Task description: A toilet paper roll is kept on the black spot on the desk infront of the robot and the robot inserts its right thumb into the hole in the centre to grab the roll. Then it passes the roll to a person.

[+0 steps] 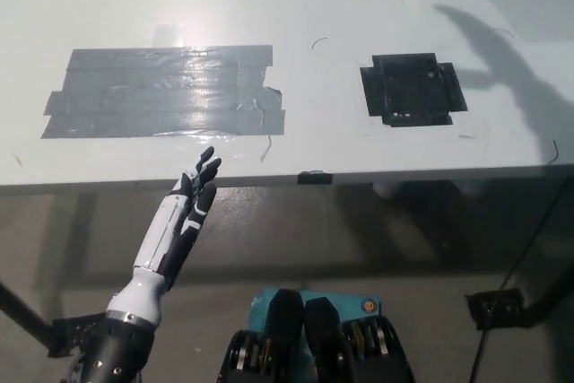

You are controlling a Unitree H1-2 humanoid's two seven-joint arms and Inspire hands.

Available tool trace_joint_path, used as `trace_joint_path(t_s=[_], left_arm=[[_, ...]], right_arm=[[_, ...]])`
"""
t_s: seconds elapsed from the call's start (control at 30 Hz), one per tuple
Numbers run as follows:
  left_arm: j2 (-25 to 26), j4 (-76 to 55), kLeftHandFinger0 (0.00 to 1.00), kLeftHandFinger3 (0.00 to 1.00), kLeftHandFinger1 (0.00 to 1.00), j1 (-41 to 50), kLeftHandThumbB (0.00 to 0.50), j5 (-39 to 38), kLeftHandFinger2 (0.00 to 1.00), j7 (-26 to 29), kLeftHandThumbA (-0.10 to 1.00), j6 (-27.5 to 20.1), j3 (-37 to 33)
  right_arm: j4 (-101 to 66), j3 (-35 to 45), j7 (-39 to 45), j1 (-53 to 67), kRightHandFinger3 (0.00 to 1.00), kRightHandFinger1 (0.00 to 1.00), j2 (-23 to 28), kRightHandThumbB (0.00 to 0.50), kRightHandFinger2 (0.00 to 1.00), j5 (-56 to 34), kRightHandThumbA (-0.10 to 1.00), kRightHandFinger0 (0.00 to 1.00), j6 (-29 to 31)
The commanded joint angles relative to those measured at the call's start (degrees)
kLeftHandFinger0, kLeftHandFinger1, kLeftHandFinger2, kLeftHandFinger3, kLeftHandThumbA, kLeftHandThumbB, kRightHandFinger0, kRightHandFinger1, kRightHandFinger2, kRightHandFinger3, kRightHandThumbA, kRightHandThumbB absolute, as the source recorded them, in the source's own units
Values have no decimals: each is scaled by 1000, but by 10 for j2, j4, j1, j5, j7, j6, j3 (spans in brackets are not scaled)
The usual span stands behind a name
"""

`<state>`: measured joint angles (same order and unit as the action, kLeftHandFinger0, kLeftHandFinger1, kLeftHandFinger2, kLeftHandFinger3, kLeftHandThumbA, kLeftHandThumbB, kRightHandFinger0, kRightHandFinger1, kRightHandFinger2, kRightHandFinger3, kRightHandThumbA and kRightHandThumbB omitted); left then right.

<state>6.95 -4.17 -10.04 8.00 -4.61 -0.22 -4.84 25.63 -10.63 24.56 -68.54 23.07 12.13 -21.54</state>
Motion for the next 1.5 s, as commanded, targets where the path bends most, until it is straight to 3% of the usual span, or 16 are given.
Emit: trace_joint_path(t_s=[0.0, 0.07, 0.2, 0.3, 0.43, 0.5, 0.63, 0.77, 0.87, 0.97, 1.2, 1.3, 1.47], left_arm=[[-2, -32, 1000, 1000, 1000, 19, 14, -6, 1000, -3, 927, -3, -2], [-1, -32, 1000, 1000, 1000, 26, 18, -7, 1000, -3, 928, -3, -1], [-3, -38, 1000, 1000, 1000, 35, 23, -13, 1000, -5, 937, 7, 1], [0, -32, 1000, 1000, 1000, 34, 21, -6, 1000, -4, 940, -2, -1], [-1, -27, 1000, 1000, 1000, 23, 15, -4, 1000, -2, 944, 0, 1], [-2, -23, 1000, 1000, 1000, 10, 16, -9, 1000, -1, 943, 0, 5], [3, -23, 1000, 1000, 1000, 0, 25, -10, 1000, 0, 955, 1, 10], [4, -19, 1000, 1000, 1000, -13, 36, -14, 1000, -2, 971, 0, 12], [4, -19, 1000, 1000, 1000, -16, 28, -16, 1000, -2, 938, -1, 14], [3, -17, 1000, 1000, 1000, -15, 30, -14, 1000, 1, 904, -6, 17], [0, -30, 1000, 1000, 1000, -4, 27, 5, 1000, 15, 800, -4, 23], [0, -30, 1000, 1000, 1000, -4, 2, 8, 1000, 16, 760, -13, 25], [-3, -35, 1000, 1000, 1000, -1, 2, 5, 1000, 15, 720, -7, 29]], right_arm=[[-503, 107, 58, 148, 1000, 1000, 96, 399, 1000, -111, 970, 1000, -54], [-577, 116, 42, 206, 1000, 1000, 102, 398, 1000, -142, 974, 1000, -54], [-710, 123, -29, 369, 1000, 1000, 84, 396, 1000, -232, 820, 1000, -54], [-743, 115, -32, 458, 1000, 1000, 34, 358, 1000, -226, 793, 1000, -54], [-734, 100, -33, 514, 1000, 1000, -9, 387, 1000, -204, 778, 1000, -54], [-710, 94, -27, 527, 1000, 1000, -23, 396, 1000, -181, 791, 1000, -52], [-650, 87, -30, 538, 1000, 1000, -40, 360, 1000, -150, 793, 1000, -30], [-559, 89, -44, 548, 1000, 1000, -56, 272, 1000, -115, 783, 1000, 21], [-509, 89, -49, 548, 1000, 1000, -67, 249, 1000, -98, 794, 1000, 52], [-443, 90, -59, 546, 1000, 1000, -81, 214, 1000, -90, 723, 1000, 87], [-287, 84, -80, 527, 1000, 1000, -103, 206, 1000, -73, 655, 1000, 157], [-276, 82, -85, 524, 1000, 1000, -100, 195, 1000, -63, 625, 1000, 159], [-264, 73, -87, 519, 1000, 1000, -100, 205, 1000, -54, 623, 1000, 165]])
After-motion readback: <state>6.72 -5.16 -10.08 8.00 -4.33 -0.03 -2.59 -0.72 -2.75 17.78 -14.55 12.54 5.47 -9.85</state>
